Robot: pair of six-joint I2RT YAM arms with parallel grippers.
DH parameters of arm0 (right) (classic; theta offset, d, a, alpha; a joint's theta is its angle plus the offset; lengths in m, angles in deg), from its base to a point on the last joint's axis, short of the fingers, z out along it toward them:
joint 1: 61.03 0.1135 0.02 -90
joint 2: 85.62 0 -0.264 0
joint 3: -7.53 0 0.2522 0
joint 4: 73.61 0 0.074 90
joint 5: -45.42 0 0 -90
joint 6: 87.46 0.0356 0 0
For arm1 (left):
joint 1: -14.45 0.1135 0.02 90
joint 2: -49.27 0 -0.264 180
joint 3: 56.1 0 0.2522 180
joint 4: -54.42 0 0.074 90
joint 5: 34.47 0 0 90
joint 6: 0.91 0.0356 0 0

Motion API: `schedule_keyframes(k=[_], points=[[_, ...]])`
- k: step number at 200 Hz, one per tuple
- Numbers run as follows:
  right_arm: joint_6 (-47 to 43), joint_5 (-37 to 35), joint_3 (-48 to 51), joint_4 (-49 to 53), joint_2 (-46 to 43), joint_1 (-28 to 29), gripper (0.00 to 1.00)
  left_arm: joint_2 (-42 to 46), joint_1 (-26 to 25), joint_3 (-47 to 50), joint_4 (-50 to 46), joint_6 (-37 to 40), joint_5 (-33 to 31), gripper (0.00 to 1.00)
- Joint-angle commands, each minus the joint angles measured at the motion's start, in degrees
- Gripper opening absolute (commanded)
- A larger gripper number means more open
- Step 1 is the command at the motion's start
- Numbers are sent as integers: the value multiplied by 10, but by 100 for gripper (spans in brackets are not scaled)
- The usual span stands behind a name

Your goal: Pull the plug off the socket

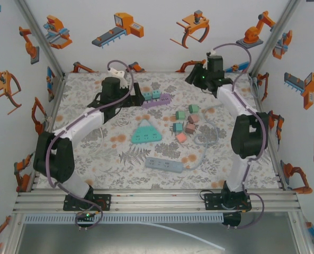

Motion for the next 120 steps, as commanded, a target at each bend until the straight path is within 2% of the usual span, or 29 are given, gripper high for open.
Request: schedule_keyframes(k=[1,15,35,75,98,120], points=[[-2,39,-68,67,73,8,50,-58,22,-73,-51,-126,-57,93],[4,54,-113,69,116,11,50,-104,35,-115,-84,-158,-50,89],[7,82,-163,69,168,15,50,-159,47,-152,-79,-172,-15,87],[24,121,-186,62,225,26,46,-260,63,-230,-82,-165,95,75],[22,129,-170,56,236,39,45,-297,68,-263,-126,-177,99,60],[18,138,-171,56,252,50,43,-305,71,-249,-133,-187,94,58]])
